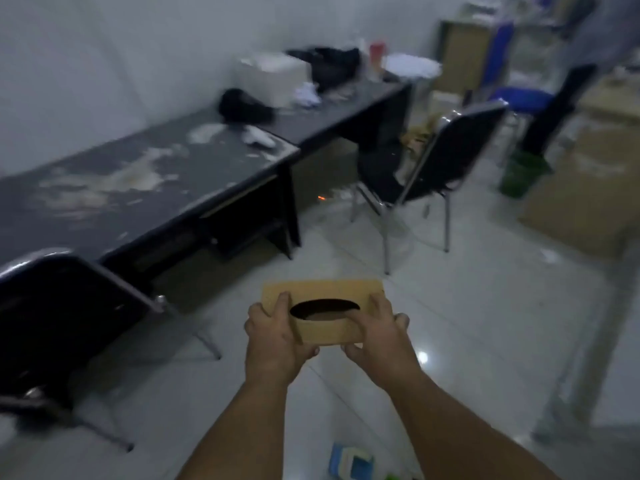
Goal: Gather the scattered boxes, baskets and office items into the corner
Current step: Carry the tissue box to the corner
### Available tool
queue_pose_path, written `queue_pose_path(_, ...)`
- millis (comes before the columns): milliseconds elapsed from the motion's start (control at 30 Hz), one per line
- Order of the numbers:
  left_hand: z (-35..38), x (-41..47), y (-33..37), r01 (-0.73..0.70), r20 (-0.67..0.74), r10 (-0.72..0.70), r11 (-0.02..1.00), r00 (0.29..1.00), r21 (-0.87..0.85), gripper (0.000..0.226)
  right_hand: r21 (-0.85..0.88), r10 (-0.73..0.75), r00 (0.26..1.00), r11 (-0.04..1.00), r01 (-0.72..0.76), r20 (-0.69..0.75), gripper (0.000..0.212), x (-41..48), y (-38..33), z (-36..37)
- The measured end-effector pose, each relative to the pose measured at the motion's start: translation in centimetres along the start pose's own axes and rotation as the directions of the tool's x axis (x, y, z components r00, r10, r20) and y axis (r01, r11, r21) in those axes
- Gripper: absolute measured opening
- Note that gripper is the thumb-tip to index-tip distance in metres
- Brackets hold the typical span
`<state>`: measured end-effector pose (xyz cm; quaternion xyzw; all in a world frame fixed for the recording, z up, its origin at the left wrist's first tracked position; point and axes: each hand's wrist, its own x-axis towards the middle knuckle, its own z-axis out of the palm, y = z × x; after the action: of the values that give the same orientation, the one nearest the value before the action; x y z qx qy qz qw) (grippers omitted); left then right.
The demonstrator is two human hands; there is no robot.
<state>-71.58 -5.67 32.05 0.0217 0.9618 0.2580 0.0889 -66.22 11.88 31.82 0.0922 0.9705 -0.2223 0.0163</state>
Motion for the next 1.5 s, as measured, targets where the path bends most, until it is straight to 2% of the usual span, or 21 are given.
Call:
queue_pose_path(100,-4.8,-3.6,-6.1,0.139,-0.134,-0.144,0.989,0.980,-0.049,0.108,-0.035,-0.188,0.980,0.981,0.191,0.067,0.046,-0.5,-7.3,1.4)
queue_pose_path(167,-7.6,-6.9,-11.2,0.247,-0.209,-0.261,0.965,0.943,-0.090,0.108,-0.039,-0.306,0.943,0.949,0.313,0.131,0.047,-1.9,-13.1,3.3)
queue_pose_path(267,-11.3,-12.6,-19.0,0.404,-0.283,-0.423,0.906,0.861,-0.123,0.109,-0.014,-0.452,0.867,0.885,0.465,0.210,0.049,-5.1,-21.4,7.1)
queue_pose_path(367,-14.9,-19.8,-27.8,0.543,-0.350,-0.560,0.826,0.751,-0.155,0.110,0.024,-0.598,0.750,0.786,0.618,0.282,0.049,-9.8,-30.7,12.1)
queue_pose_path(533,-21.1,-30.6,-41.3,0.693,-0.402,-0.679,0.708,0.615,-0.135,0.113,0.083,-0.716,0.589,0.659,0.748,0.375,0.051,-18.8,-44.8,20.2)
queue_pose_path(667,-24.9,-35.0,-49.2,0.748,-0.409,-0.724,0.650,0.555,-0.135,0.111,0.085,-0.739,0.526,0.610,0.788,0.420,0.054,-23.1,-52.5,24.9)
queue_pose_path(833,-26.3,-34.0,-57.1,0.722,-0.342,-0.728,0.670,0.594,-0.173,0.105,0.029,-0.712,0.509,0.594,0.804,0.483,0.056,-22.1,-58.0,30.2)
queue_pose_path(1100,-27.3,-25.2,-69.4,0.671,-0.211,-0.713,0.701,0.669,-0.240,0.086,-0.006,-0.640,0.493,0.607,0.795,0.589,0.058,-13.3,-65.8,40.9)
queue_pose_path(1300,-29.3,-19.7,-77.2,0.700,-0.104,-0.759,0.637,0.643,-0.322,0.080,-0.058,-0.564,0.468,0.595,0.802,0.680,0.061,-7.6,-73.0,46.7)
queue_pose_path(1433,-30.5,-16.7,-83.0,0.704,-0.009,-0.753,0.620,0.658,-0.346,0.079,-0.072,-0.514,0.479,0.625,0.777,0.711,0.060,-5.8,-76.6,50.8)
queue_pose_path(1500,-30.1,-15.1,-86.2,0.693,0.039,-0.725,0.639,0.687,-0.334,0.078,-0.117,-0.456,0.519,0.660,0.743,0.723,0.060,-5.1,-77.7,53.1)
